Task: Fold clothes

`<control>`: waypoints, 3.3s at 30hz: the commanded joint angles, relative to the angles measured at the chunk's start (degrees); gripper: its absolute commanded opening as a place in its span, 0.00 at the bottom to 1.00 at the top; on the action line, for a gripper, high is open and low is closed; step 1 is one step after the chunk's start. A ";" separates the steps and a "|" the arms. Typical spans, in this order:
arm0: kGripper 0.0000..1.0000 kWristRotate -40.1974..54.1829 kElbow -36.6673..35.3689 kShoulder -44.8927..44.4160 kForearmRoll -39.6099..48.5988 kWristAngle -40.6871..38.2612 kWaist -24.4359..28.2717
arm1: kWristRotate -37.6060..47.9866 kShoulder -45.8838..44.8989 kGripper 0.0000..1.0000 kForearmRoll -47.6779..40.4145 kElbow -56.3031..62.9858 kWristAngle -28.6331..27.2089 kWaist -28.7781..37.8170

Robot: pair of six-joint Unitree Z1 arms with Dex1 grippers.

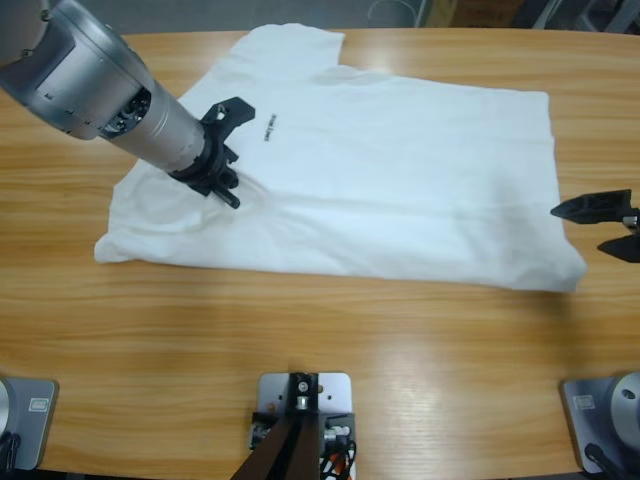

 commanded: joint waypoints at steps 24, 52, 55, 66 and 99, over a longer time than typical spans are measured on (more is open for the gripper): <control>1.00 2.87 16.00 -11.84 -5.80 -16.67 17.00 | -1.03 0.86 1.00 -0.13 0.12 1.18 0.58; 0.98 -42.27 56.92 -44.04 -31.75 -18.51 21.18 | -0.94 -2.15 1.00 -1.12 0.44 2.80 0.58; 0.98 -42.68 56.87 -42.64 -31.94 -18.35 21.18 | -0.92 -2.52 1.00 -0.99 0.48 3.13 0.58; 0.97 -44.91 54.87 -29.21 -35.02 -15.28 21.18 | -0.85 -3.29 1.00 -0.94 0.48 3.22 0.58; 0.00 -40.52 55.99 -26.45 -44.67 -15.98 19.16 | 10.80 5.57 0.75 0.32 0.46 1.11 -2.06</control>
